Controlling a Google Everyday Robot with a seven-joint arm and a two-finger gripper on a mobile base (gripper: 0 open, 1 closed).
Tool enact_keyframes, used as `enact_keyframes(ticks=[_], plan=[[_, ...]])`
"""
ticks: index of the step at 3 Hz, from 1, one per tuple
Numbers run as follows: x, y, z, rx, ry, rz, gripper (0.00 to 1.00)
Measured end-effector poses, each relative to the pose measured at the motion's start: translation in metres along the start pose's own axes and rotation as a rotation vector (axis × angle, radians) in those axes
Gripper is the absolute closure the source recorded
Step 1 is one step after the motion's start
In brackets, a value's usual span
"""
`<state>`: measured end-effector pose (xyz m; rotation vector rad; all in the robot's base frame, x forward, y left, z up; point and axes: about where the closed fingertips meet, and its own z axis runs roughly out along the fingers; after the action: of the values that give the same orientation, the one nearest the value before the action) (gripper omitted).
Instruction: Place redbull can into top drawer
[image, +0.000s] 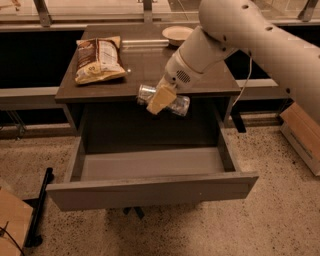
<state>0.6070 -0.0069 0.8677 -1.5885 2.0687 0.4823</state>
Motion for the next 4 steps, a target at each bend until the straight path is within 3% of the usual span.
enact_keyframes(ticks=[1,3,4], plan=[[0.021,0.012,0.038,-0.025,0.016,0.041,1.00],[0.068,0.008,0.096,-0.027,0.049,0.107,1.00],[0.094,0.006,0.119,-0.036,0.073,0.143,0.91]])
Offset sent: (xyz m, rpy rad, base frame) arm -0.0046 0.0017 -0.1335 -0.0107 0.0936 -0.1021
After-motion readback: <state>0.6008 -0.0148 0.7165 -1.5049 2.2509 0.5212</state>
